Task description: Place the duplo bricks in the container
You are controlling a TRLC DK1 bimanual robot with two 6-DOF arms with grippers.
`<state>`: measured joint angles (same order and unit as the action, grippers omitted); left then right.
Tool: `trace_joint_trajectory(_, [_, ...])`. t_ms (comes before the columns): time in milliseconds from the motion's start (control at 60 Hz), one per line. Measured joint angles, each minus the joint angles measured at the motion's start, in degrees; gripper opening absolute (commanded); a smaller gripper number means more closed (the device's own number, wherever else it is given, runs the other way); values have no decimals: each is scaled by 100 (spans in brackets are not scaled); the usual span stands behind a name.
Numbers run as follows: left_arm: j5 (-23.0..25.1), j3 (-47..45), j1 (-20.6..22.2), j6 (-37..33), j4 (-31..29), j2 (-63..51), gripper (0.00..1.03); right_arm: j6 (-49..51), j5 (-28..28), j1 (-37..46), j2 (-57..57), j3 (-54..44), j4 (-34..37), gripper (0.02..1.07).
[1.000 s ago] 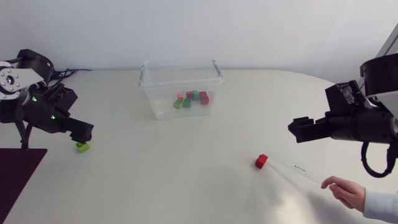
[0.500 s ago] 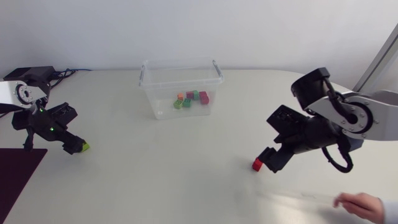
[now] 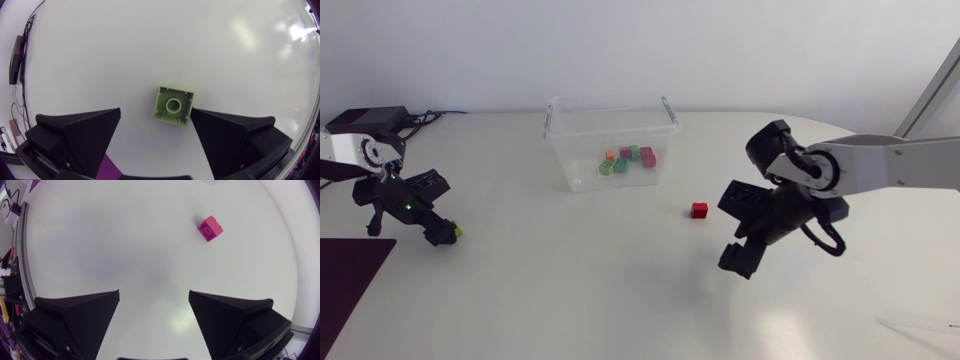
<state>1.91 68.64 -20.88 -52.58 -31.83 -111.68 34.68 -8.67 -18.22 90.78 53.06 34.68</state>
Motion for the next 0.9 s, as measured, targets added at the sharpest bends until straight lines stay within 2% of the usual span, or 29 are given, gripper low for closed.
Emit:
trace_joint_trajectory(133, [74, 177, -24, -22, -17, -140, 93, -264, -11, 42, 643, 619, -44, 102])
trace_joint_trajectory(233, [107, 197, -22, -24, -63, -164, 84, -581, 76, 70, 1054, 1071, -59, 102])
trace_joint_trajectory(267, [116, 210, -22, -24, -85, -175, 77, -688, 138, 70, 1187, 1224, -61, 102])
trace_joint_trajectory(383, [350, 358, 0, -22, -424, -275, 39, -1121, 267, 70, 1600, 1700, -59, 102])
trace_joint_trajectory(500, [726, 402, 26, -15, -763, -315, 34, -1532, 415, 70, 1906, 2107, -35, 102])
trace_joint_trajectory(550, [817, 407, 52, -11, -857, -315, 28, -1674, 446, 66, 1989, 2234, -15, 102])
trace_joint_trajectory(750, [1010, 85, 352, 50, -1008, -52, 28, -2243, 619, -50, 2293, 2697, 184, 99])
trace_joint_trajectory(900, [1088, -415, 693, 157, -1233, 669, 28, -2380, 627, -251, 2249, 2664, 476, 99])
